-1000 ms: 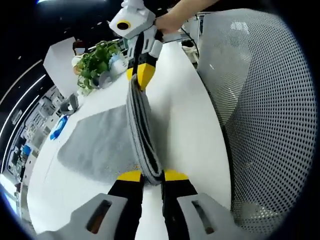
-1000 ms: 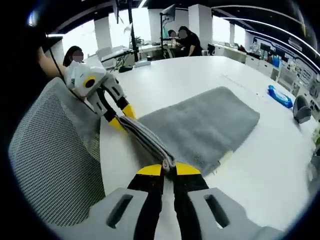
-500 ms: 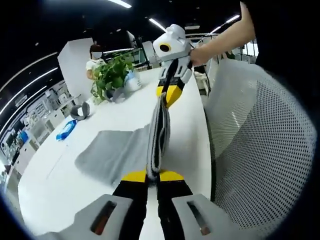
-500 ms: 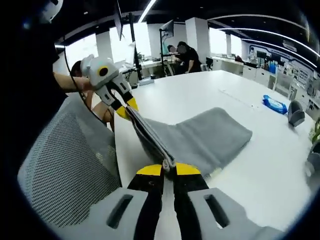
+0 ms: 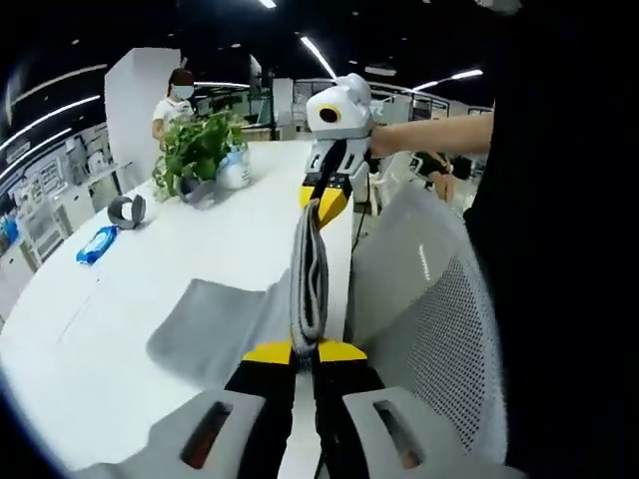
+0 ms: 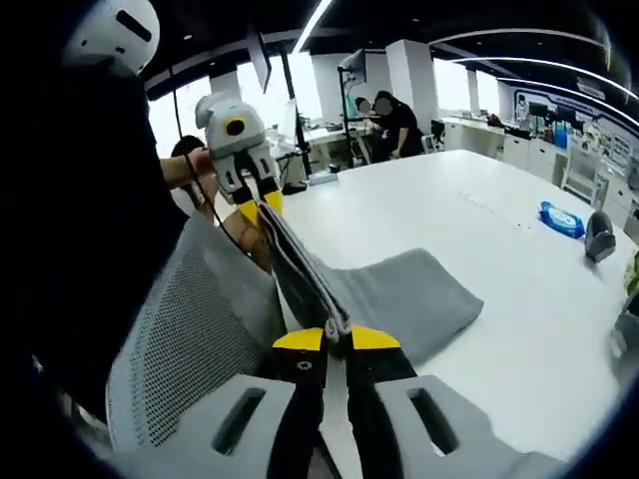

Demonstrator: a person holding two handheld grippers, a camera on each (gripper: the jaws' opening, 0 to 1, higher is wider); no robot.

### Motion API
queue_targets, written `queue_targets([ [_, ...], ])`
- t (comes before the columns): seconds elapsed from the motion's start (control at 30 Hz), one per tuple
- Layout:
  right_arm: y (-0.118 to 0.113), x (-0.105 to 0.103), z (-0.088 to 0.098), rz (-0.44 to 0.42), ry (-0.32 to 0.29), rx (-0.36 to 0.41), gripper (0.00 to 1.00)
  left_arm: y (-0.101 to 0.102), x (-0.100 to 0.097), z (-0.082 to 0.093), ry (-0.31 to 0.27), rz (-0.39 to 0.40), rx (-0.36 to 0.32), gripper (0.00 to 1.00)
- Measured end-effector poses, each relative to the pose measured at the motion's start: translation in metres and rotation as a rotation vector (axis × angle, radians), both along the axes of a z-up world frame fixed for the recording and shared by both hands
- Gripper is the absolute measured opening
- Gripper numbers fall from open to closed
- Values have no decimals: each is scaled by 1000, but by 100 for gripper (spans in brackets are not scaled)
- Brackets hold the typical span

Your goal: Fold the towel on the table until its edges align and the towel forms a compact rectangular stack.

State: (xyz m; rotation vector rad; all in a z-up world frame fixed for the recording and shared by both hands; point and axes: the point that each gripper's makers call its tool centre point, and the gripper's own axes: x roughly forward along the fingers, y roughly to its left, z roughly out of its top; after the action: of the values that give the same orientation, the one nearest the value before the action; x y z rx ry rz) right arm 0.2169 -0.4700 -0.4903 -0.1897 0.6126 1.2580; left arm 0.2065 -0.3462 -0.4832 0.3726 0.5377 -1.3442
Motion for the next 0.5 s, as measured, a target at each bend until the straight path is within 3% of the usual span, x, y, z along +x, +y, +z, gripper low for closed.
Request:
queue_targets([
  [0.2,0,-8,21,2,15,48,4,-1,-9,21,76,5,-63,6],
  [0.5,4,-16,29,21,34,60,4,0,-16,27,108,2,-77,6],
])
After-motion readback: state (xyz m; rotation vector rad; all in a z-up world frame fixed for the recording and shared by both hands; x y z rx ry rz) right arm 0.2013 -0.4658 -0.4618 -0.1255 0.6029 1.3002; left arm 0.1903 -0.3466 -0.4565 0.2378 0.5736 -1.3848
